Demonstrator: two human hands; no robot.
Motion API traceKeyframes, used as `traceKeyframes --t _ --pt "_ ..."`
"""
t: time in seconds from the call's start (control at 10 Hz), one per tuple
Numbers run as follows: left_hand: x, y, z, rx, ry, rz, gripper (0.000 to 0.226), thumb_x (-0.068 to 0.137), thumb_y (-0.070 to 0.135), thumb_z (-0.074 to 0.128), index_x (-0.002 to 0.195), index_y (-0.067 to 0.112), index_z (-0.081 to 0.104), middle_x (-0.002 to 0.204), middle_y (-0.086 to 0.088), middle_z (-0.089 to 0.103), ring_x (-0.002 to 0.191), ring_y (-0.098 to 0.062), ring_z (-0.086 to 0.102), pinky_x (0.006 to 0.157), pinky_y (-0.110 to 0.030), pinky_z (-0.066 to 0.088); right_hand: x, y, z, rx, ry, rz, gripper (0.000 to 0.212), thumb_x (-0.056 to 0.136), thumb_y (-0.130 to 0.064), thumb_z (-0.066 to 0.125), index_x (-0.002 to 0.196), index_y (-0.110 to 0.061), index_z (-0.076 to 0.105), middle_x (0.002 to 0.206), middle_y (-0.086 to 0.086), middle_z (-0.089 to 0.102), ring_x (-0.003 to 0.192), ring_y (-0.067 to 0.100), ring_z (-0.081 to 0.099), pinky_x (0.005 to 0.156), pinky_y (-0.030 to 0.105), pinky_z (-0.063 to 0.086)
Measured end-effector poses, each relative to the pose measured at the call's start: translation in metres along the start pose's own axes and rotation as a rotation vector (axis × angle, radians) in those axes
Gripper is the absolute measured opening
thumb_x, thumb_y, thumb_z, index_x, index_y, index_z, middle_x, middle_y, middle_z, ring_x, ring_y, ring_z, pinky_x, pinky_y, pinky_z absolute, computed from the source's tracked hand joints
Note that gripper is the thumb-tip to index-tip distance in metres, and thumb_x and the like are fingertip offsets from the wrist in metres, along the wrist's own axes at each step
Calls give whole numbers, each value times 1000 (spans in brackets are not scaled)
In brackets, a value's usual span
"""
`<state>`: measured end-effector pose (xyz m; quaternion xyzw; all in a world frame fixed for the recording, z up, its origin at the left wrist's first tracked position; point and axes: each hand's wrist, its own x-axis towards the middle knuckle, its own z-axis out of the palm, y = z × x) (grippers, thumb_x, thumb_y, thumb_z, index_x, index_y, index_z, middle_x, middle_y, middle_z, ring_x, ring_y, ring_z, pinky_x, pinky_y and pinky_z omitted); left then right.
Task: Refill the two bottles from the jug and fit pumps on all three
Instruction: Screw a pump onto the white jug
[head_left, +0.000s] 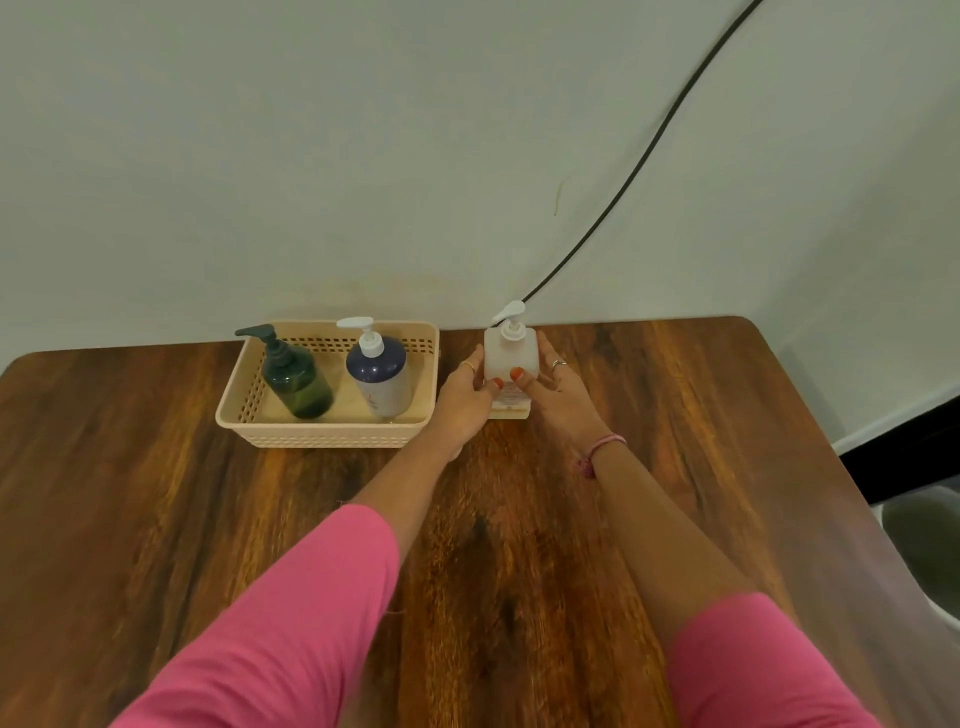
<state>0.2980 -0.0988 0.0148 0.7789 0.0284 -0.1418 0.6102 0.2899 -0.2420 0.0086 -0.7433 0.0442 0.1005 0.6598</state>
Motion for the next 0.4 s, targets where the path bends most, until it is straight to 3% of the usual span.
traceKeyframes --t 0.2,0.3,0.4 --pt "3 -8 1 9 -32 -15 62 94 15 55 148 27 27 143 2 47 130 -15 46 109 -43 39 -5 -5 3 -55 14 -4 68 94 -23 56 150 -21 17 141 -1 47 125 14 49 107 40 42" --pt "-1 -6 1 27 -41 -16 71 92 23 58 151 26 19 148 0 42 134 -17 42 111 -45 36 -5 -6 8 -58 2 -14 72 96 -24 52 152 -18 6 147 3 40 130 15 44 111 39 35" --pt "-10 3 0 103 18 14 75 92 23 58 152 21 12 153 -2 34 139 -19 35 113 -44 32 -9 -10 15 -94 84 -18 77 96 -28 53 151 -17 1 151 6 35 134 20 40 113 43 32"
